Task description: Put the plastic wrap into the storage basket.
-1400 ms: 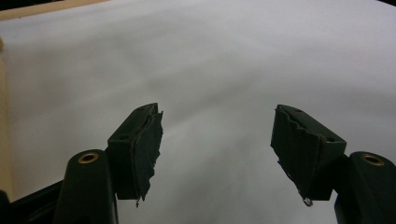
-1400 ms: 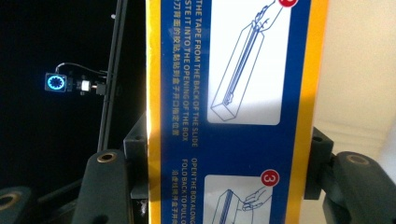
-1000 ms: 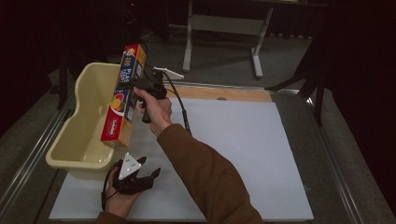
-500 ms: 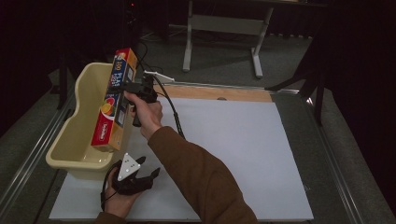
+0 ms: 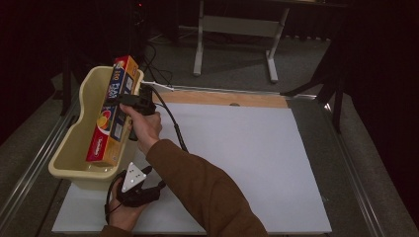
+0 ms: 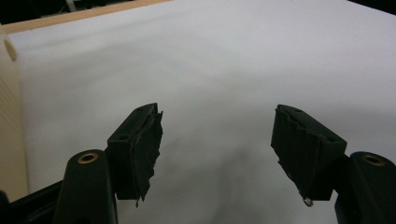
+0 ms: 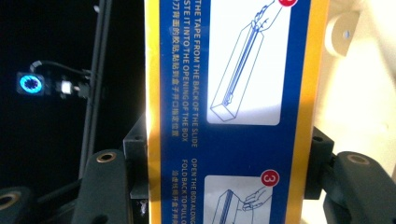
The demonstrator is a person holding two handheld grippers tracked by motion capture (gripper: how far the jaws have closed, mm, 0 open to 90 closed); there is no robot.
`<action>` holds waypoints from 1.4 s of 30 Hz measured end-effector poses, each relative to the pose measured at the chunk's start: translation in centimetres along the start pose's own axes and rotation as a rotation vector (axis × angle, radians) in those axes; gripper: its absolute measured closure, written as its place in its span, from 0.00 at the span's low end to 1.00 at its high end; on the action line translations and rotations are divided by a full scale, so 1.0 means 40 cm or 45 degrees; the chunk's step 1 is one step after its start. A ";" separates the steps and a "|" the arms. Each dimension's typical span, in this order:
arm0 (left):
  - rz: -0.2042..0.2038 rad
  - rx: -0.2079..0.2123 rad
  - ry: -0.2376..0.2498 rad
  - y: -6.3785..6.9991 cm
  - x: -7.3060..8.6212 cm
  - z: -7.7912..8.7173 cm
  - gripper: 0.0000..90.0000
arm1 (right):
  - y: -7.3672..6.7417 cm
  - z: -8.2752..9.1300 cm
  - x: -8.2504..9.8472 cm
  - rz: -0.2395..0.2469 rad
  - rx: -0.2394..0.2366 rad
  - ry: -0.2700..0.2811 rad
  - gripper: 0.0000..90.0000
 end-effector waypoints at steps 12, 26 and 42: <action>-0.002 -0.010 -0.003 -0.006 0.002 0.006 0.37 | 0.029 -0.035 0.015 -0.082 0.035 0.028 0.44; 0.002 -0.010 0.001 -0.004 0.002 0.007 0.37 | 0.045 -0.050 0.021 -0.110 0.071 0.013 0.42; 0.001 -0.011 -0.002 -0.004 0.002 0.007 0.36 | 0.061 -0.032 0.013 -0.113 0.150 -0.009 0.36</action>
Point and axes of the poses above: each handheld gripper's, and its own axes: z roughly backward along the jaws, x roughly out of its underside, y roughly to its right, the point moved 10 cm from there along -z, roughly forward along the jaws, and after that the axes turned 2 degrees about -y, right-handed, at the moved point
